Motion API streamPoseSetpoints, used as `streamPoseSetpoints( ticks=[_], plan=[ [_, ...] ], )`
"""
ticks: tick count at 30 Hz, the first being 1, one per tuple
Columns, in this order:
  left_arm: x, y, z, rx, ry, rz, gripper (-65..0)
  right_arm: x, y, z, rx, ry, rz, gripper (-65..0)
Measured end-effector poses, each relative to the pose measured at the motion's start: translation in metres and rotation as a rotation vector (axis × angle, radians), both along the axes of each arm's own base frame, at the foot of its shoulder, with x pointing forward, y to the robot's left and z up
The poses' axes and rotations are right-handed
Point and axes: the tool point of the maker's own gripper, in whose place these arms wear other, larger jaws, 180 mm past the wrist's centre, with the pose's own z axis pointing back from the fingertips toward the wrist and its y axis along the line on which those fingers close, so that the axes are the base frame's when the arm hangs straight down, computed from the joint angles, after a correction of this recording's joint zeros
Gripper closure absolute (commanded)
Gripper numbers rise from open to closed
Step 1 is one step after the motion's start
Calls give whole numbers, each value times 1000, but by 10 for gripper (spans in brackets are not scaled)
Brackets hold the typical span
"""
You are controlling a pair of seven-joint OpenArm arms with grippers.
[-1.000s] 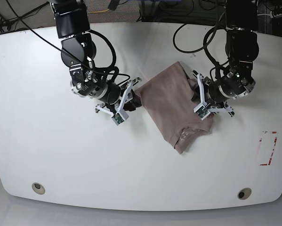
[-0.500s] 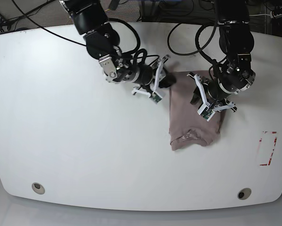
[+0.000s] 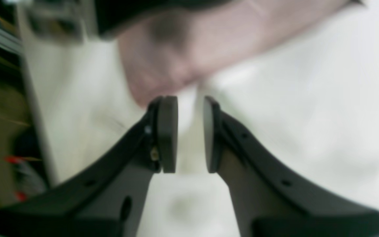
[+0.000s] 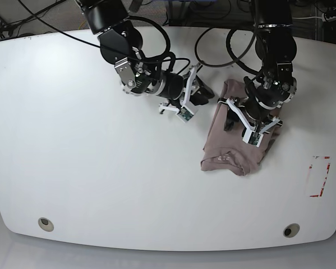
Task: Fold the T-shirt properly
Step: 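Carry the bundle with the left gripper to the table edge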
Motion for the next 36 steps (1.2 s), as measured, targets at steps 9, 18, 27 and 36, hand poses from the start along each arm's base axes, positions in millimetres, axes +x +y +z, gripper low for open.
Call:
streamPoseSetpoints(
  ticks=[9,18,27,36],
  plan=[
    [1,19,-45,-61,33,90,-307,19,-49,-3,-52,2,-121,-130],
    [8,84,-59,-108,10,218,-307,22,-90,-2,-98,-11,-215,-130],
    [-14,229,-62,68,86,425,-306,11,-101,13,-122,-67,-186,-130],
    [-49,301,-48,189,197,365,-303,12,-102,22,-117,-95,-185,-130]
  ],
)
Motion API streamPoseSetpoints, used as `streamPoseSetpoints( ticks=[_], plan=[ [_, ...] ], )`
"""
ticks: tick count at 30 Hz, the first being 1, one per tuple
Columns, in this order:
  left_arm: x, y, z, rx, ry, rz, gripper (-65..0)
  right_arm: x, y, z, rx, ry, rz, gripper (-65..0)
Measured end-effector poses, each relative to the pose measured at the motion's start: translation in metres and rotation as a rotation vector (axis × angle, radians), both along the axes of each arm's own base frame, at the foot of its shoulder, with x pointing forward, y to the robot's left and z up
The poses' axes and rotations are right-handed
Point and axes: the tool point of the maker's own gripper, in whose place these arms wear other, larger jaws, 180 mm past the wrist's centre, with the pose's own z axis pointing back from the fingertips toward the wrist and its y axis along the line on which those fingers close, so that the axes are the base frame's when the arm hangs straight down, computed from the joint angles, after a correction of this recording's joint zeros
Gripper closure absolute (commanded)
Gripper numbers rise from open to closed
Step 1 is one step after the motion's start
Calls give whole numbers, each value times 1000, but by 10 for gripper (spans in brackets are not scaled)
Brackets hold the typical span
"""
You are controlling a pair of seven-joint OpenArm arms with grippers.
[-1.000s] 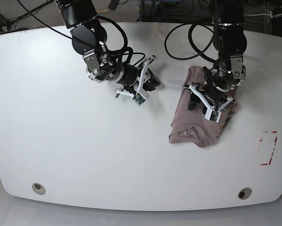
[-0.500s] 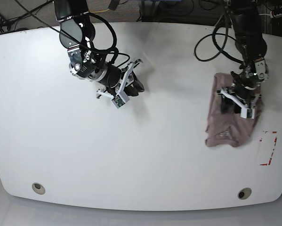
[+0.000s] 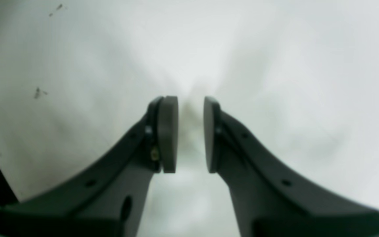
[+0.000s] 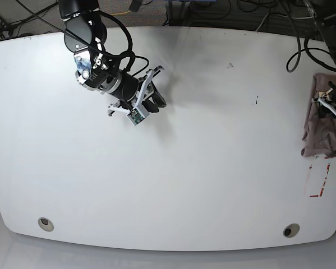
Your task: Fold the T-shirt properly
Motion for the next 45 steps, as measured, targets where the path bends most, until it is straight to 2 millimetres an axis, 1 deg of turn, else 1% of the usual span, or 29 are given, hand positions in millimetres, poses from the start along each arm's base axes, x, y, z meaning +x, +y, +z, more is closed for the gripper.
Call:
streamPoseSetpoints(
  ticks=[5,7,9,12,13,14,15,16,17,18,19,20,22,23,24,26,27,29,31,32,33,34,35,36,37,38,40,42,45],
  plan=[
    [-20,20,4,58,72,-32,-301,0,-5,-1,-14,-1,1,-130],
    [-23,23,5,69,83,-32,-300,0,-5,-1,-15,0,1,-130],
    [-21,23,14,107,88,-49,-300,0,-4,-1,-14,-2,2,-130],
    [-10,15,52,171,6,-88,-300,1,-7,8,-19,-30,9,-130],
    [-7,11,67,198,-28,-103,-300,2,-11,11,-29,-44,16,-130],
    [-3,6,79,225,-58,-116,-300,5,-20,14,-41,-57,4,-130],
    [2,-2,86,245,-85,-123,-300,9,-28,16,-49,-70,-17,-130],
    [4,-10,89,252,-102,-123,-300,14,-39,18,-65,-78,-45,-130],
    [10,-26,94,239,-153,-141,-300,21,-52,21,-76,-92,-87,-133],
    [15,-41,94,216,-192,-161,-300,25,-59,24,-79,-111,-106,-136],
    [20,-58,92,199,-226,-186,-300,31,-66,30,-66,-138,-132,-138],
    [24,-80,89,164,-274,-207,-300,35,-71,36,-50,-163,-152,-138],
    [29,-107,82,125,-333,-242,-300,41,-78,42,-38,-199,-173,-138],
    [32,-125,76,91,-372,-248,-300,44,-85,40,-50,-216,-185,-138],
    [33,-137,70,79,-383,-260,-300,47,-96,37,-89,-230,-202,-138],
    [40,-156,69,59,-470,-245,-300,53,-110,36,-118,-269,-232,-138],
    [41,-167,63,42,-488,-244,-300,54,-119,34,-140,-287,-260,-138],
    [41,-191,57,3,-543,-257,-300,54,-128,39,-115,-348,-283,-138],
    [35,-213,48,-44,-571,-261,-300,50,-136,36,-100,-381,-301,-138],
    [32,-223,44,-53,-592,-250,-300,48,-140,30,-80,-379,-323,-138],
    [29,-229,39,-62,-581,-249,-300,45,-144,22,-90,-363,-334,-138],
    [26,-235,37,-60,-588,-240,-300,43,-150,19,-72,-377,-356,-138],
    [20,-241,35,-69,-603,-232,-300,37,-156,14,-63,-373,-380,-138],
    [12,-247,32,-76,-599,-232,-300,30,-160,11,-57,-371,-390,-138],
    [6,-250,34,-72,-605,-232,-300,25,-164,12,-40,-385,-408,-138],
    [-3,-255,39,-74,-619,-235,-300,16,-170,11,-28,-388,-428,-138],
    [-20,-261,40,-81,-613,-235,-300,0,-179,1,-43,-356,-453,-138],
    [-41,-268,41,-88,-594,-223,-300,-21,-189,-12,-72,-312,-472,-138],
    [-72,-279,43,-111,-557,-236,-300,-48,-194,-20,-62,-289,-509,-138]
  ],
)
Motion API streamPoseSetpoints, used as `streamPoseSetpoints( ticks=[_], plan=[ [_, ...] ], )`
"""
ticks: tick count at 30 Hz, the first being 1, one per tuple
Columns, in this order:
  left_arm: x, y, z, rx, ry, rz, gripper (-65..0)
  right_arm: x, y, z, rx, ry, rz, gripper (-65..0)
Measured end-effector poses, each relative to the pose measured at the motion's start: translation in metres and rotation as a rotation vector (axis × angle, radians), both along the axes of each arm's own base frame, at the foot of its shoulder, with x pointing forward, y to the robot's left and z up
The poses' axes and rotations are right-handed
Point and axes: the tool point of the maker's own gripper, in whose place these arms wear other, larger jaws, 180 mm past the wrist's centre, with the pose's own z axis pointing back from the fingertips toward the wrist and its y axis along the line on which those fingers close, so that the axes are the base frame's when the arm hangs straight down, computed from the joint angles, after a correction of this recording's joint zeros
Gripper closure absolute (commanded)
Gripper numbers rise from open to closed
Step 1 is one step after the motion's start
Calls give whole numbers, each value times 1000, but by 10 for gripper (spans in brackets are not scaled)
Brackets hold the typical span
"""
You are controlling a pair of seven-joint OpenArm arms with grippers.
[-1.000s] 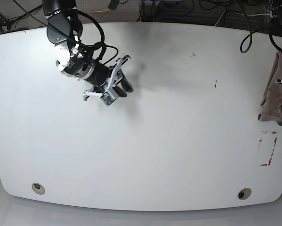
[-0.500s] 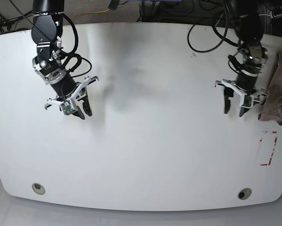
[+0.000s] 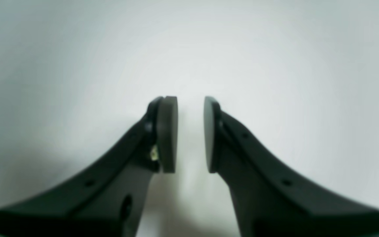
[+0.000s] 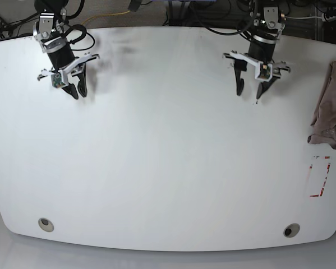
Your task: Fold the T-shirt properly
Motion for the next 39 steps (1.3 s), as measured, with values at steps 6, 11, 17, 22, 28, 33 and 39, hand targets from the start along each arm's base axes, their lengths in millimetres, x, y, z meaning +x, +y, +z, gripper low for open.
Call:
streamPoseSetpoints(
  ticks=[6,11,17,22,28,33,39],
  plan=[
    [-63,0,8,26,92,0,-300,-66,0,-15,52,65,-73,-138],
    [-119,-2,0,23,228,-10,-300,-127,7,-21,93,125,-110,-135],
    [-179,5,-23,-53,390,51,-299,-202,33,-34,165,276,-137,-133],
    [-233,19,-66,-87,579,60,-249,-269,53,-66,227,459,-154,-135],
    [-265,18,-127,-118,732,44,-246,-312,61,-117,262,617,-201,-132],
    [-263,19,-178,-151,792,85,-246,-310,52,-156,269,665,-245,-133],
    [-280,29,-234,-155,950,155,-246,-295,44,-201,249,731,-258,-135]
  ],
)
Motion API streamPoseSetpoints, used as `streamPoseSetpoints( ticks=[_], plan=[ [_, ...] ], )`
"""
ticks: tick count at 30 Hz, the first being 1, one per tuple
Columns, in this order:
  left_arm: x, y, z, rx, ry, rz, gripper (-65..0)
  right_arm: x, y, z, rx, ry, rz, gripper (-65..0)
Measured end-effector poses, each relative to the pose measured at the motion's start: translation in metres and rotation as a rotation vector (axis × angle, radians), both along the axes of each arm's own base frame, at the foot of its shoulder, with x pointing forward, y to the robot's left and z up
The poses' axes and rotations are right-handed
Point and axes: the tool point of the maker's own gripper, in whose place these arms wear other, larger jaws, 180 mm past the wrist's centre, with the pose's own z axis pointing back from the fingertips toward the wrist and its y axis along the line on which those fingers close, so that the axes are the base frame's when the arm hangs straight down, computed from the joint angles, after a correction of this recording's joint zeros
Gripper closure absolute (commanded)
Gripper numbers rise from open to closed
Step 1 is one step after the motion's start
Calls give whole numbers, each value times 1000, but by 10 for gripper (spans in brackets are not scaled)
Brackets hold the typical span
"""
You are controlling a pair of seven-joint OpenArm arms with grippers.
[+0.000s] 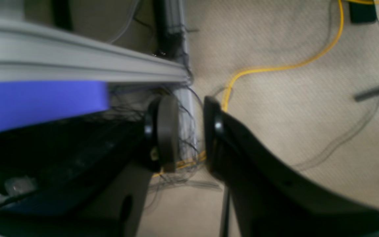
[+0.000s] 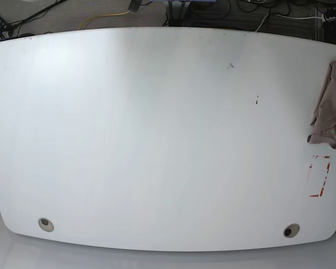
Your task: Fold the T-shirt properly
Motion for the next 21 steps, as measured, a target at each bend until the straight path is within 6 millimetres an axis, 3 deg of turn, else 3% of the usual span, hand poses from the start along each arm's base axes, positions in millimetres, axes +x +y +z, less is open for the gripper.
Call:
streamPoseSetpoints(
  ticks=[4,8,15,21],
  plan=[
    [-7,-1,-28,-18,105,40,-246,10,5,-17,16,31,-1,-136],
    [-1,5,-45,-12,172,33,-246,17,9,-29,22,57,10,-138],
    [26,-3,-56,-26,193,23,-246,33,9,-48,-8,101,24,-138],
    [28,-5,-60,-29,265,-2,-244,43,2,-57,-34,138,19,-138]
  ],
)
